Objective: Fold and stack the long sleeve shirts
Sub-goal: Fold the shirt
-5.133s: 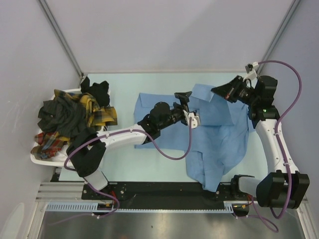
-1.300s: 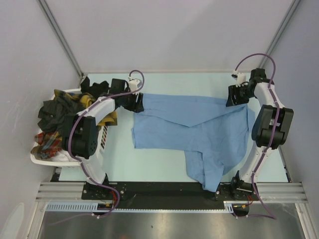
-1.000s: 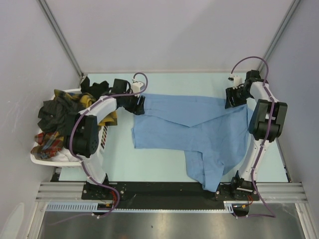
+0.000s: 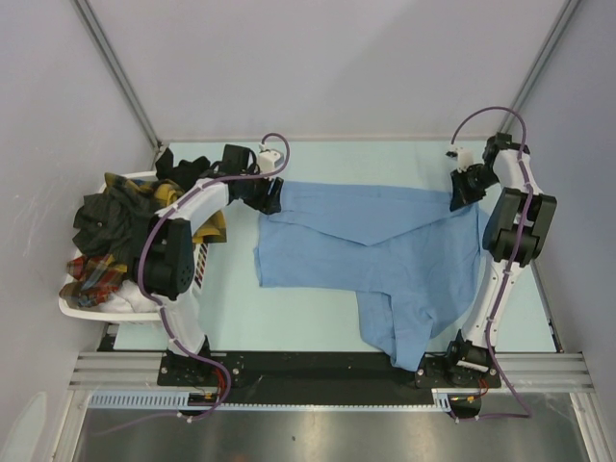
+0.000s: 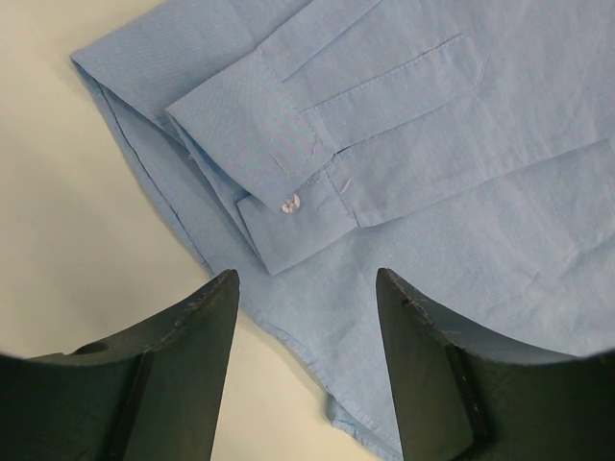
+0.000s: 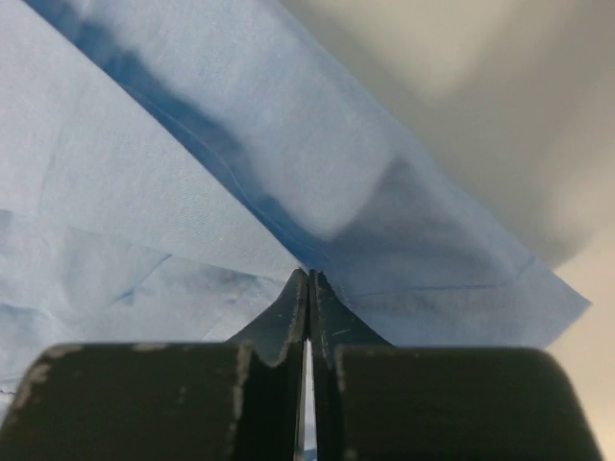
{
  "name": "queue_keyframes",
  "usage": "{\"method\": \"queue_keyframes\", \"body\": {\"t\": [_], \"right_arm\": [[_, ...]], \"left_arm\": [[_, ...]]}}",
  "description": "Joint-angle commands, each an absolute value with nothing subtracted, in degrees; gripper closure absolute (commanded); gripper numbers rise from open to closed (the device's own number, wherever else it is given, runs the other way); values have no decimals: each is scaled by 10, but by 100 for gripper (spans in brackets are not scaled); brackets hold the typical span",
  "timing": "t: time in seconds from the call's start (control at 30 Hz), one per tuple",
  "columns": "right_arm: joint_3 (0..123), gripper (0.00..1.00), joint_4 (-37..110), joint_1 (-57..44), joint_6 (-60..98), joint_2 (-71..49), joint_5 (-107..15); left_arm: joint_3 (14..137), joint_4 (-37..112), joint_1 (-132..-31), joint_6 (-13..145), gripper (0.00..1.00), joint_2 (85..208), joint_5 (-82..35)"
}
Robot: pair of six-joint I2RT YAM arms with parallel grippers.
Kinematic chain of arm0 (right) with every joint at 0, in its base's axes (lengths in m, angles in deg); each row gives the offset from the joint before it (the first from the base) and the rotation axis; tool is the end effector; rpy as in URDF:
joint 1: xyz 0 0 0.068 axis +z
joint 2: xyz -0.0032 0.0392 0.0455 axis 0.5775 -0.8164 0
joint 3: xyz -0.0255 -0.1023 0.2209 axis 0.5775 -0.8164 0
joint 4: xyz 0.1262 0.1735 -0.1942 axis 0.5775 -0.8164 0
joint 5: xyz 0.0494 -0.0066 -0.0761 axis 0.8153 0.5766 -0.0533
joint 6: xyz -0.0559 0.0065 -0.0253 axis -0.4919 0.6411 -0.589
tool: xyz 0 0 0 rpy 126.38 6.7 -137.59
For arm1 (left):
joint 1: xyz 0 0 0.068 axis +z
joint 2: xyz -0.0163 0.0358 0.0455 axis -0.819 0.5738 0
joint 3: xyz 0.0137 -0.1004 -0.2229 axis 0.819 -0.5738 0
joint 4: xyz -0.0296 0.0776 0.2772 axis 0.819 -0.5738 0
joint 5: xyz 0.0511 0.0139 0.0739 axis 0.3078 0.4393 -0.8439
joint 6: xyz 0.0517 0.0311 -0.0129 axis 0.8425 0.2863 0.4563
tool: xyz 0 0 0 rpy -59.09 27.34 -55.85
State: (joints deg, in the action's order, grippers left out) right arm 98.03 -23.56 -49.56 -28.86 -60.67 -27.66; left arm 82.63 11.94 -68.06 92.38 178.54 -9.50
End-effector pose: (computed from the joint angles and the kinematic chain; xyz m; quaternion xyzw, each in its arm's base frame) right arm 0.4649 -0.0973 0.1465 -0.2441 0.9387 0.1576 0.1854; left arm 0.4173 -0.1150 0.1717 0.2861 0.8835 -0.1765 0.3263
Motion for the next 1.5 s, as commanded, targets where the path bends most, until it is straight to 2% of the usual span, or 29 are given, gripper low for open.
{"method": "queue_keyframes", "body": {"t": [0.0, 0.23, 0.27, 0.37, 0.6, 0.7, 0.87, 1.17, 1.47], "right_arm": [[1028, 100, -262, -509, -309, -609, -267], [1035, 98, -265, -515, -335, -616, -297], [1038, 84, -271, -514, -337, -617, -297], [1041, 62, -285, -506, -341, -616, -288], [1083, 66, -274, -522, -303, -616, -271], [1073, 71, -245, -515, -287, -626, -305], [1068, 73, -187, -500, -271, -669, -361], [1122, 72, -103, -463, -257, -727, -437], [1224, 72, -62, -442, -249, -795, -443]], "left_arm": [[845, 122, -682, 918, 36, 1789, -102], [852, 121, -683, 918, 36, 1795, -104], [854, 120, -682, 919, 36, 1799, -106], [864, 113, -682, 921, 36, 1806, -108], [880, 98, -682, 938, 36, 1818, -86], [892, 83, -682, 942, 36, 1839, -83], [938, 26, -682, 951, 38, 1887, -98], [949, -24, -662, 952, 47, 1949, -128], [1009, -35, -644, 951, 49, 1978, -135]]}}
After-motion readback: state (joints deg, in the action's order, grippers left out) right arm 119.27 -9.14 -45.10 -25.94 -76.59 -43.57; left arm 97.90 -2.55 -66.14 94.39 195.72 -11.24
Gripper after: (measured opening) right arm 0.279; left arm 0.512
